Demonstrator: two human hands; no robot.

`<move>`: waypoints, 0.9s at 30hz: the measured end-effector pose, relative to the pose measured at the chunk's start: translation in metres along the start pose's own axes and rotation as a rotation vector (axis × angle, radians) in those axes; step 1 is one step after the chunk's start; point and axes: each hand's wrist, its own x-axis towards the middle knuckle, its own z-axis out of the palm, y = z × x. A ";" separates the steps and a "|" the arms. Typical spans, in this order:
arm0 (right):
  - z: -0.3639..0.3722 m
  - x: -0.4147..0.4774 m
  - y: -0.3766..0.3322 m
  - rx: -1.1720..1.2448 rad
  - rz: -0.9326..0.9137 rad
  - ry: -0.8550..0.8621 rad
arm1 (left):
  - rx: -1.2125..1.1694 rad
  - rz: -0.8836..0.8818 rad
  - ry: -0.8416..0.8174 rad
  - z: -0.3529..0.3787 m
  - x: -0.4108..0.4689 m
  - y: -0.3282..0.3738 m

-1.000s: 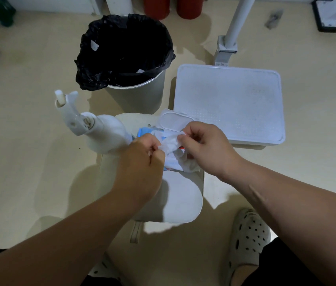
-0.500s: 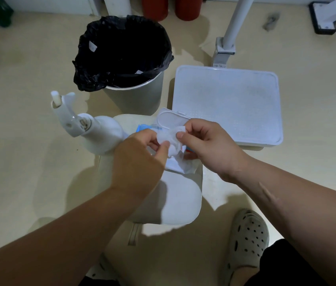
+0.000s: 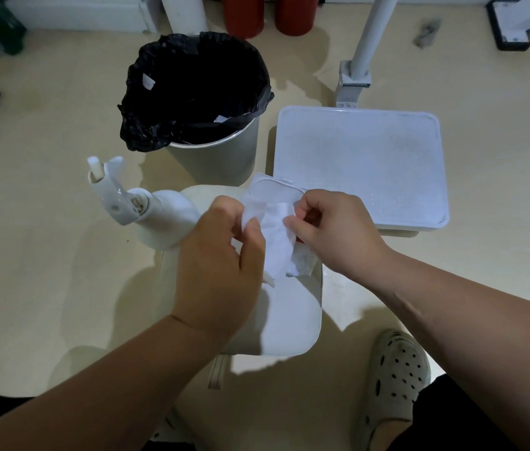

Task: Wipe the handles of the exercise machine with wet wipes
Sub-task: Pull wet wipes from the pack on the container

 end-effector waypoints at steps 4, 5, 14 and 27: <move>0.000 -0.003 -0.003 -0.012 -0.013 0.055 | -0.029 -0.052 0.061 -0.007 -0.003 0.003; -0.001 -0.005 -0.006 -0.056 -0.088 0.077 | -0.036 -0.052 0.068 -0.011 -0.005 0.005; 0.015 -0.016 0.006 -0.655 -0.611 -0.271 | 0.009 -0.127 0.062 -0.012 -0.006 -0.003; 0.008 -0.023 0.010 -0.696 -0.407 -0.407 | -0.055 0.038 0.164 -0.019 0.008 0.009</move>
